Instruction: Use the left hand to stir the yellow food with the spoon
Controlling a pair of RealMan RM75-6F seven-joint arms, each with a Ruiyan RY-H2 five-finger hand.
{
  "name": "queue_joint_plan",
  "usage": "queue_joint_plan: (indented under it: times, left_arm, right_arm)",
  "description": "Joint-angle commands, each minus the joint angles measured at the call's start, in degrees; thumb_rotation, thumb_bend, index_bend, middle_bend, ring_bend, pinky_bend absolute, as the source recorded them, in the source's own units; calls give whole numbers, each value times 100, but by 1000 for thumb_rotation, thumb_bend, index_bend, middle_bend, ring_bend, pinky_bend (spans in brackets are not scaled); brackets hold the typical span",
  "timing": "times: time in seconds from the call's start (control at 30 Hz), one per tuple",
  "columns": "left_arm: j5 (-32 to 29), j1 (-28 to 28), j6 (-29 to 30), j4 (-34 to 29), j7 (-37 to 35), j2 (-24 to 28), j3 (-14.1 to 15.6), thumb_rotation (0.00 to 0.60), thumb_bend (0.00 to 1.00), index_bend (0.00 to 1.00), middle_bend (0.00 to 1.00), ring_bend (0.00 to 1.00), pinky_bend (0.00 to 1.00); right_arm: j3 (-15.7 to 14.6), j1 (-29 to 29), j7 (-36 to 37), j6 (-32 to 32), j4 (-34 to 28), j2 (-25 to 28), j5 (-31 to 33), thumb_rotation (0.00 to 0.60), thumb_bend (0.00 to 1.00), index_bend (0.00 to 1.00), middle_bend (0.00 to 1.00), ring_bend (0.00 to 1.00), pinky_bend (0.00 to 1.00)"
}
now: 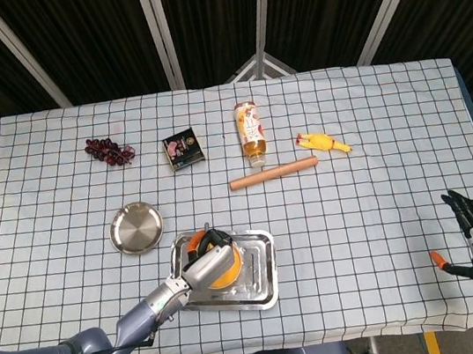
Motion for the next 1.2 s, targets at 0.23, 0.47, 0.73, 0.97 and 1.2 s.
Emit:
queue_joint_plan:
  times: [0.23, 0.47, 0.73, 0.97, 1.2]
  left_arm:
    - [-47, -53, -14, 209, 21, -33, -40, 600, 547, 791, 1000, 1000, 1000]
    - [-55, -39, 84, 200, -14, 84, -82, 600, 547, 791, 1000, 1000, 1000]
    - [-158, 15, 121, 371, -51, -69, -30, 600, 547, 791, 1000, 1000, 1000]
    - [-108, -6, 128, 504, -161, -299, 25, 600, 547, 791, 1000, 1000, 1000]
    - [-127, 2, 173, 529, -193, -464, 19, 600, 546, 791, 1000, 1000, 1000]
  right_arm:
    - [1, 11, 14, -32, 0, 8, 13, 600, 339, 0, 0, 0, 0]
    - [-9, 14, -31, -53, -21, 9, 24, 600, 338, 0, 0, 0, 0]
    - [-5, 9, -42, -42, -34, 9, 30, 600, 339, 0, 0, 0, 0]
    - [2, 16, -25, -52, -26, 11, 35, 600, 339, 0, 0, 0, 0]
    - [-3, 11, -12, -44, -25, 16, 21, 600, 338, 0, 0, 0, 0]
